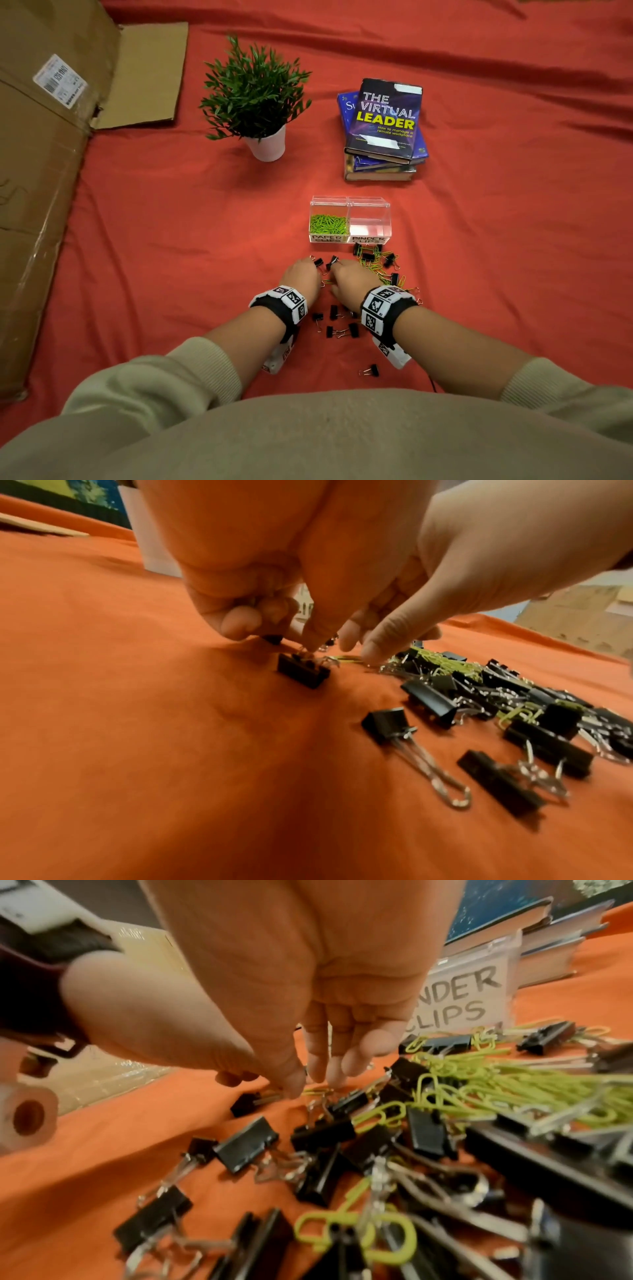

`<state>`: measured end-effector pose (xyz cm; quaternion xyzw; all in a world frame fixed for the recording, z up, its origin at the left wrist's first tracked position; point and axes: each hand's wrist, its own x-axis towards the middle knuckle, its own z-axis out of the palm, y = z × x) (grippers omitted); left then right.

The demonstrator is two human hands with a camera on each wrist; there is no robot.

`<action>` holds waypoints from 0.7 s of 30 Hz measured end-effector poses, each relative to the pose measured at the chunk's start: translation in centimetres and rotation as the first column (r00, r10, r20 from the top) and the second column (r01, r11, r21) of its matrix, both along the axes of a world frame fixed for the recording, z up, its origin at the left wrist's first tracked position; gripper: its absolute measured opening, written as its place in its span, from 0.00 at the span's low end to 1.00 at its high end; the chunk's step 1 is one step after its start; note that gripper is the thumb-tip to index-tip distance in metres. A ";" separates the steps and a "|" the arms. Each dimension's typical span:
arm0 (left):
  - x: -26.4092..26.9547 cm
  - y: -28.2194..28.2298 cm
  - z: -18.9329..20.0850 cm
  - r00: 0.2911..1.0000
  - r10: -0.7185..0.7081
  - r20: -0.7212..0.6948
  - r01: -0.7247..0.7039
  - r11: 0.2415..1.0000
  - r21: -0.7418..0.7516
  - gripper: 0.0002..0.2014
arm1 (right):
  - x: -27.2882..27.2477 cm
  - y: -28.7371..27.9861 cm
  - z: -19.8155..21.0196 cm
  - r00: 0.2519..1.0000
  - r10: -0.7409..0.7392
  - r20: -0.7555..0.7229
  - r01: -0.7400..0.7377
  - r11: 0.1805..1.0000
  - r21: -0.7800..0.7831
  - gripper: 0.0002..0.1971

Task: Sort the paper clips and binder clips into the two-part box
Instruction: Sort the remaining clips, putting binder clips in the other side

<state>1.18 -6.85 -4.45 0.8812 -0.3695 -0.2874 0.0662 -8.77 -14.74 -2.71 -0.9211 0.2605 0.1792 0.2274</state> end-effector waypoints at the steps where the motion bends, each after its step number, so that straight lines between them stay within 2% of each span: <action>1: -0.1 0.1 0.1 1.000 0.022 -0.006 -0.022 1.000 -0.013 0.12 | 0.2 0.2 -0.3 1.000 0.009 -0.005 -0.009 1.000 -0.014 0.16; 5: 0.4 0.7 0.9 0.993 0.084 -0.085 -0.094 0.987 -0.129 0.11 | 0.3 0.4 -0.6 1.000 0.030 0.009 -0.030 0.998 -0.053 0.14; 8: 1.0 1.3 1.4 0.978 0.114 -0.176 -0.150 0.967 -0.207 0.02 | 0.4 0.7 -0.5 1.000 0.025 -0.004 -0.025 1.000 -0.018 0.14; 11: 1.2 1.5 1.6 0.959 0.126 -0.253 -0.190 0.950 -0.249 0.03 | 0.1 0.7 -0.3 0.999 -0.028 0.040 0.024 0.996 0.091 0.10; 13: 1.2 1.1 1.8 0.944 0.145 -0.296 -0.220 0.946 -0.236 0.06 | -0.7 0.1 0.2 0.981 -0.161 0.111 0.132 0.963 0.233 0.07; 17: 0.4 0.0 1.6 0.887 0.159 -0.433 -0.270 0.941 -0.206 0.14 | -3.3 -2.9 1.8 0.896 -0.439 0.064 0.348 0.785 0.512 0.11; 19: -0.6 -0.6 1.5 0.842 0.157 -0.516 -0.292 0.937 -0.191 0.17 | -5.0 -4.8 2.6 0.807 -0.591 -0.013 0.459 0.613 0.644 0.11; 21: -1.8 -1.3 1.5 0.824 0.146 -0.548 -0.296 0.935 -0.196 0.18 | -6.6 -6.3 3.0 0.693 -0.714 -0.096 0.501 0.382 0.777 0.13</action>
